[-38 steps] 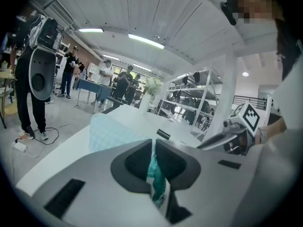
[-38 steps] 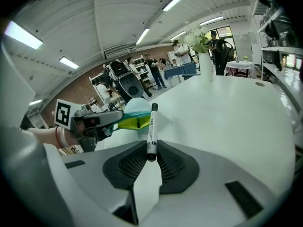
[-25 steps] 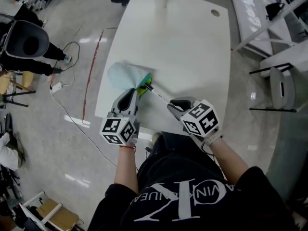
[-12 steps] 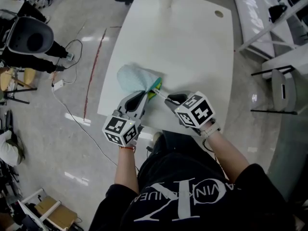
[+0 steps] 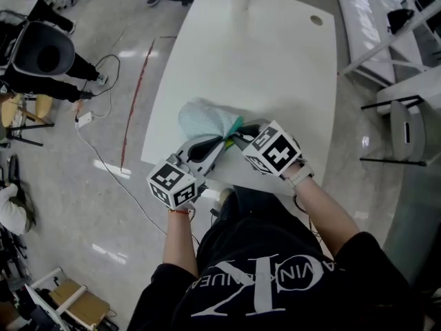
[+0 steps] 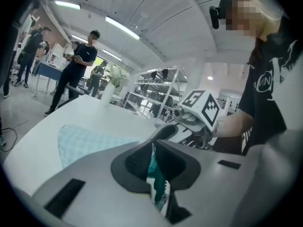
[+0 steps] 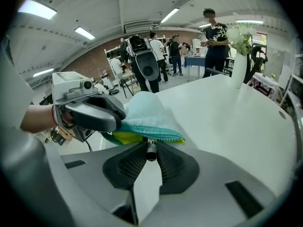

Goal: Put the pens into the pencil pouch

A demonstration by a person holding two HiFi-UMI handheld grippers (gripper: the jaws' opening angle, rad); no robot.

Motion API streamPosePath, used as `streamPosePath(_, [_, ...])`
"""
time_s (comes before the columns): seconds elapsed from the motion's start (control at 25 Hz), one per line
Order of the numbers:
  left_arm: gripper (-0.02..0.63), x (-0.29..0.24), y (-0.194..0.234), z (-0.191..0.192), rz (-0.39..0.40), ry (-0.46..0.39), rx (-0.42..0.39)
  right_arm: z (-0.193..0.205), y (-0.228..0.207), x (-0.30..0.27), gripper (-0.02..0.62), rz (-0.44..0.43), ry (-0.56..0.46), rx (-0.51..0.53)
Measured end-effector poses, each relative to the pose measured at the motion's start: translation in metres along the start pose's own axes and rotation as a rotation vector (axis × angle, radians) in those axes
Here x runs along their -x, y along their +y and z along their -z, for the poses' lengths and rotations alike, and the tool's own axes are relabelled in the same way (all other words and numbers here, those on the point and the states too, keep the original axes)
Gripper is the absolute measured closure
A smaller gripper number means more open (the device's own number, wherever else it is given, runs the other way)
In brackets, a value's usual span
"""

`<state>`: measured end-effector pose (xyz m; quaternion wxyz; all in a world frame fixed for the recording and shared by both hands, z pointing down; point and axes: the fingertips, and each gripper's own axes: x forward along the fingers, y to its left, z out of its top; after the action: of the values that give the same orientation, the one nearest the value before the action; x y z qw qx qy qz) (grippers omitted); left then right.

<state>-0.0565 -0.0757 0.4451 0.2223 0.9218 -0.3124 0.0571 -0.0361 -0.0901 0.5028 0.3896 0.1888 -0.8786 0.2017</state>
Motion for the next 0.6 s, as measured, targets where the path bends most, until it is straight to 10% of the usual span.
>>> streamPosePath(0.6, [0.580,0.012,0.021,-0.013,-0.093,-0.084,0.046,0.011,0.000,0.004,0.508,0.019,-0.068,-0.068])
